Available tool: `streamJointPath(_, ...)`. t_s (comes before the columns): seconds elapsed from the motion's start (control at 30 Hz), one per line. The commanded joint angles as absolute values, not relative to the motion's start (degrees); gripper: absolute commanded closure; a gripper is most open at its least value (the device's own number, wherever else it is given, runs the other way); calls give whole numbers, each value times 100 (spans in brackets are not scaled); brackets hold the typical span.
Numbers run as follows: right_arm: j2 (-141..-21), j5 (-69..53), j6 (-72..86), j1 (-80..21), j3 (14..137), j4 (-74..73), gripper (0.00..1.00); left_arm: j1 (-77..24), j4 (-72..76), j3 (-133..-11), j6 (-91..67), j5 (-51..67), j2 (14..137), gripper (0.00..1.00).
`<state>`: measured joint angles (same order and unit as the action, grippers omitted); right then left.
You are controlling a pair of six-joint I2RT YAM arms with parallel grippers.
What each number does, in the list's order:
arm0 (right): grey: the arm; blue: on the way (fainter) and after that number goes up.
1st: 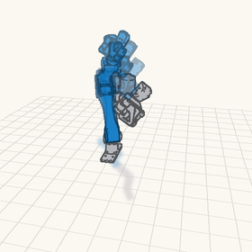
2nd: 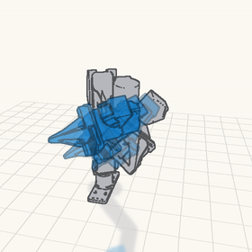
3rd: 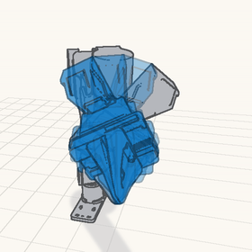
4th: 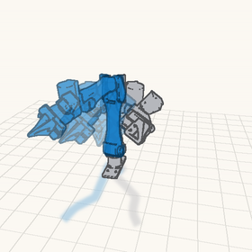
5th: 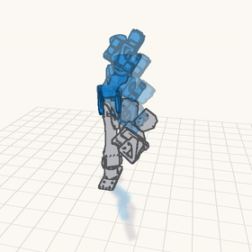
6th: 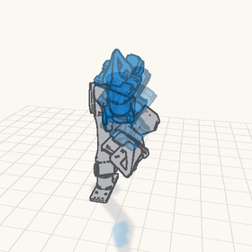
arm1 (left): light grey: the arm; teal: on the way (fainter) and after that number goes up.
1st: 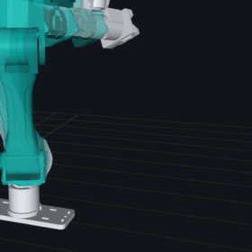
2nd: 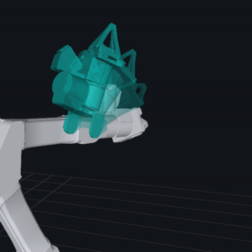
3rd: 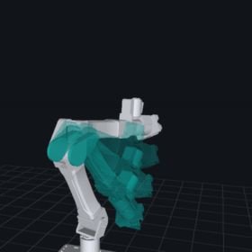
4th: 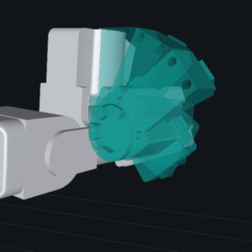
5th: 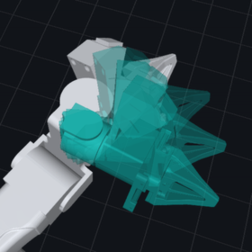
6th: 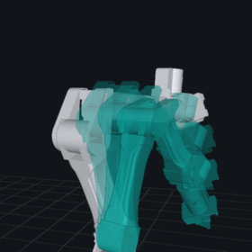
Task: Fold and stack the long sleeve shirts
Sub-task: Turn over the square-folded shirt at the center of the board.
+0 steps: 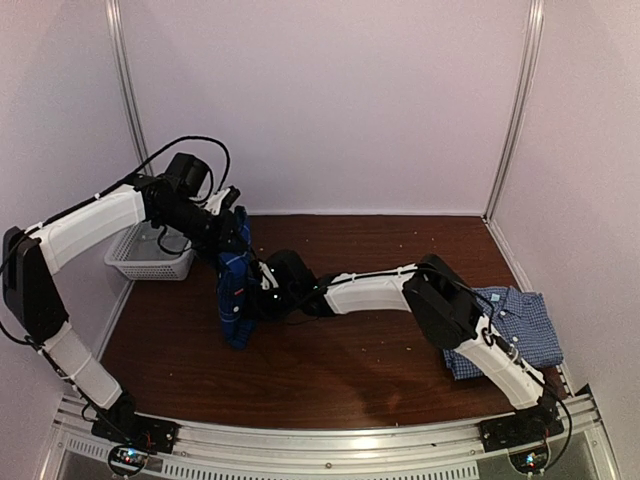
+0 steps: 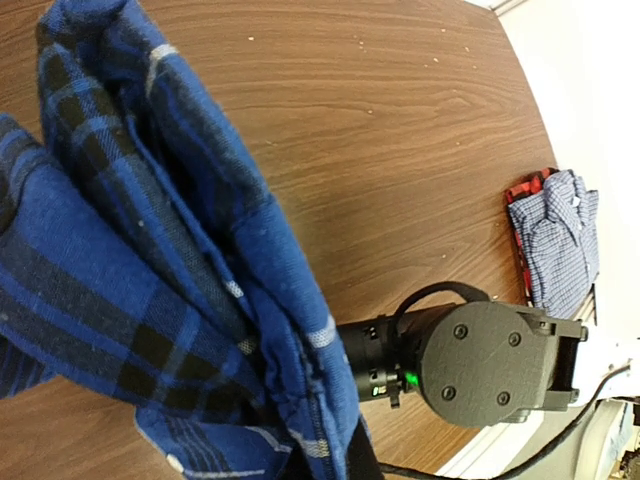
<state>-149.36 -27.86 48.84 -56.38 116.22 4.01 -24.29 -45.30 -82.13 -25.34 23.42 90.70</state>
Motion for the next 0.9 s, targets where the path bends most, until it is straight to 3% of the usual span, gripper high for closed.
streamJointPath(0.0,-14741,-3150,5027,-5717,11299,863,60,-2443,-3790,-8440,-2435,2855,9204,100)
streamJointPath(0.5,-12207,-2697,4570,-5313,8280,2015,49,-2568,-3621,-8378,-2590,2938,9533,100)
streamJointPath(0.7,-10584,-1816,4281,-4957,7122,1328,44,-3267,-3448,-8690,-3022,2749,9986,100)
streamJointPath(0.87,-9247,-1379,4004,-4359,6232,591,37,-4167,-3006,-9413,-3665,2442,11078,100)
